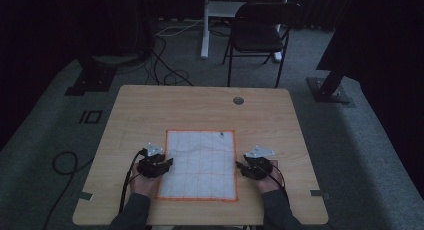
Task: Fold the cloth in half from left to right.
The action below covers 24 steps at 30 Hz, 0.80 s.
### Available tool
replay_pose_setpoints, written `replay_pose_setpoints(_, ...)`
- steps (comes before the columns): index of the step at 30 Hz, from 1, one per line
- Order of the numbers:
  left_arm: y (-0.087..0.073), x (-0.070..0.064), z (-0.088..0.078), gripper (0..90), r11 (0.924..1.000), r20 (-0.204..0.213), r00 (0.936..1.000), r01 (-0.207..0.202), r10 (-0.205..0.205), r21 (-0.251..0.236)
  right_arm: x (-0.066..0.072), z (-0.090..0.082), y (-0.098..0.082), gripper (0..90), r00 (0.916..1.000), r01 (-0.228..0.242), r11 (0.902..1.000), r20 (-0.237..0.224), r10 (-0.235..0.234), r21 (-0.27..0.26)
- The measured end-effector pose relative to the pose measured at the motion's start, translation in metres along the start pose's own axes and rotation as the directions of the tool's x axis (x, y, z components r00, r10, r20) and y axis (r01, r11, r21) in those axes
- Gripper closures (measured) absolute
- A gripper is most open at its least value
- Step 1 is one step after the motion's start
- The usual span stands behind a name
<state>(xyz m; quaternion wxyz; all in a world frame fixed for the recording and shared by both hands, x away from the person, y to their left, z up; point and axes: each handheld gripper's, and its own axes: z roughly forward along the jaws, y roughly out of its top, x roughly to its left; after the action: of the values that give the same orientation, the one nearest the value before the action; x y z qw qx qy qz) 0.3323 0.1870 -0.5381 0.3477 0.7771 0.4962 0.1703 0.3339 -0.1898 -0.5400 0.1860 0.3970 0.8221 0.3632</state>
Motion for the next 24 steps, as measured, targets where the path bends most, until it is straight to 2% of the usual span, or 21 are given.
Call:
replay_pose_setpoints(2, 0.001, 0.0, 0.0, 73.7, 1.0, -0.001, 1.0, 0.002, -0.002, 0.003, 0.0, 0.0, 0.0, 54.4, 1.0, 0.002, 1.0, 0.0, -0.002, 0.001)
replay_pose_setpoints(3, 0.002, 0.0, 0.001, 73.7, 0.9999, 0.017, 0.9999, -0.001, 0.001, 0.012, 0.0, 0.0, 0.0, 54.3, 1.0, 0.001, 1.0, 0.0, -0.001, 0.002)
replay_pose_setpoints(4, 0.003, -0.001, 0.002, 82.2, 0.9999, 0.017, 0.9998, -0.006, 0.006, 0.012, 0.001, 0.0, 0.0, 54.3, 1.0, 0.002, 1.0, 0.0, -0.002, 0.003)
replay_pose_setpoints(6, 0.005, -0.003, 0.001, 85.2, 0.9998, 0.019, 0.9997, -0.017, 0.017, 0.011, 0.0, 0.0, 0.0, 54.4, 1.0, 0.002, 1.0, 0.0, -0.002, 0.002)
replay_pose_setpoints(9, 0.009, -0.004, -0.004, 86.6, 0.9997, 0.044, 0.9989, -0.018, 0.019, -0.015, 0.0, 0.0, 0.0, 54.4, 1.0, 0.001, 1.0, 0.0, -0.001, 0.002)
replay_pose_setpoints(16, 0.025, -0.013, -0.015, 86.9, 0.9968, 0.1, 0.9936, -0.046, 0.053, -0.065, 0.001, 0.0, 0.0, 54.5, 1.0, 0.002, 1.0, -0.001, -0.002, 0.004)
replay_pose_setpoints(21, 0.036, -0.022, -0.017, 86.9, 0.9947, 0.137, 0.9877, -0.064, 0.074, -0.08, 0.0, 0.0, 0.0, 54.5, 1.0, 0.003, 1.0, -0.001, -0.003, 0.004)
replay_pose_setpoints(24, 0.045, -0.031, -0.016, 86.9, 0.9929, 0.177, 0.98, -0.075, 0.091, -0.092, 0.0, 0.0, 0.0, 54.4, 1.0, 0.003, 1.0, -0.003, -0.003, 0.005)
